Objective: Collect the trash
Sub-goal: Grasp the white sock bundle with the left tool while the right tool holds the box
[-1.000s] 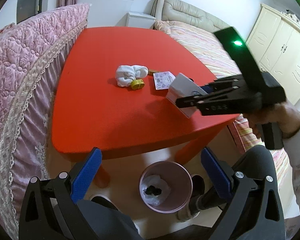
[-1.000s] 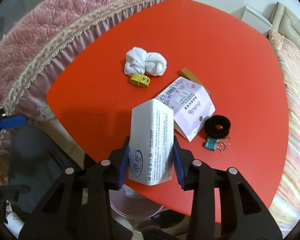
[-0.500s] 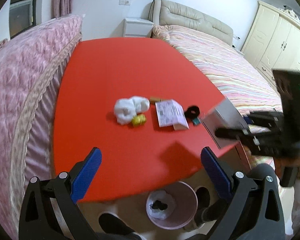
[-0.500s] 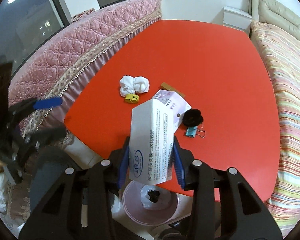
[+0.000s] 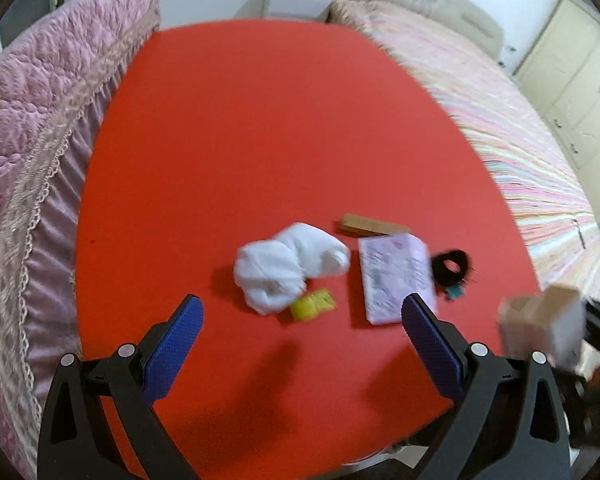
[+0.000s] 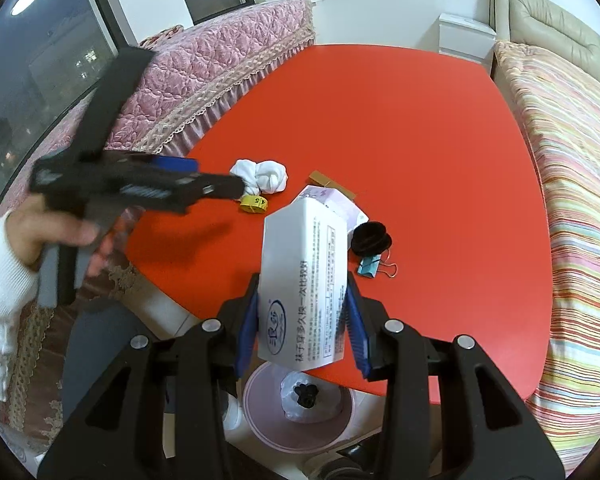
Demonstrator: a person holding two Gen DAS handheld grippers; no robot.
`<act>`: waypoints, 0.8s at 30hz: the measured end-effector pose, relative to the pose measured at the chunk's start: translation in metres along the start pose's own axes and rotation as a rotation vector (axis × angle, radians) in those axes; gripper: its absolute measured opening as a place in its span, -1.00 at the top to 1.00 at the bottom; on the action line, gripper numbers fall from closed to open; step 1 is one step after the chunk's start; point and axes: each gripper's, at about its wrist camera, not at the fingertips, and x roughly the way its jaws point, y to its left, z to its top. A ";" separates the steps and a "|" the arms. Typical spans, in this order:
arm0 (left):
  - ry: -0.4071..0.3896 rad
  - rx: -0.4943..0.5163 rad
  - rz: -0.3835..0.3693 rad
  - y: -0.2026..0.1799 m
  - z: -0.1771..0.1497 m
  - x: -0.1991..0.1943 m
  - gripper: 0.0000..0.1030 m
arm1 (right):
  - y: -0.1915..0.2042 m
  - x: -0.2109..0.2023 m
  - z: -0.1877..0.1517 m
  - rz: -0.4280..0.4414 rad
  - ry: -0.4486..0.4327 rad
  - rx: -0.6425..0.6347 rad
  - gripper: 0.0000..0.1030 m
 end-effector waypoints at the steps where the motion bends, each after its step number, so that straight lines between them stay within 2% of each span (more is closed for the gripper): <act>1: 0.020 -0.008 0.010 0.002 0.004 0.007 -0.85 | 0.000 0.000 0.000 0.000 0.001 0.000 0.24; 6: 0.087 -0.025 0.048 0.007 0.013 0.035 -0.85 | -0.001 0.002 -0.001 -0.007 0.010 0.002 0.24; 13: 0.082 -0.040 0.056 0.009 0.015 0.046 -0.81 | -0.001 0.006 -0.001 -0.009 0.015 0.007 0.24; 14: 0.077 -0.037 0.053 0.011 0.017 0.048 -0.70 | -0.002 0.006 -0.001 -0.009 0.015 0.007 0.24; 16: 0.062 -0.023 0.069 0.011 0.017 0.046 -0.29 | -0.001 0.007 -0.001 -0.009 0.015 0.007 0.24; 17: 0.056 -0.019 0.071 0.011 0.015 0.047 -0.16 | -0.001 0.007 0.000 -0.009 0.015 0.007 0.24; 18: 0.051 -0.021 0.060 0.012 0.015 0.045 0.15 | -0.001 0.007 -0.001 -0.010 0.014 0.007 0.24; 21: 0.031 -0.012 0.057 0.013 0.019 0.041 0.27 | -0.001 0.008 -0.001 -0.009 0.011 0.008 0.24; 24: -0.008 0.003 0.065 0.013 0.014 0.030 0.29 | -0.001 0.007 -0.001 -0.012 0.005 0.009 0.24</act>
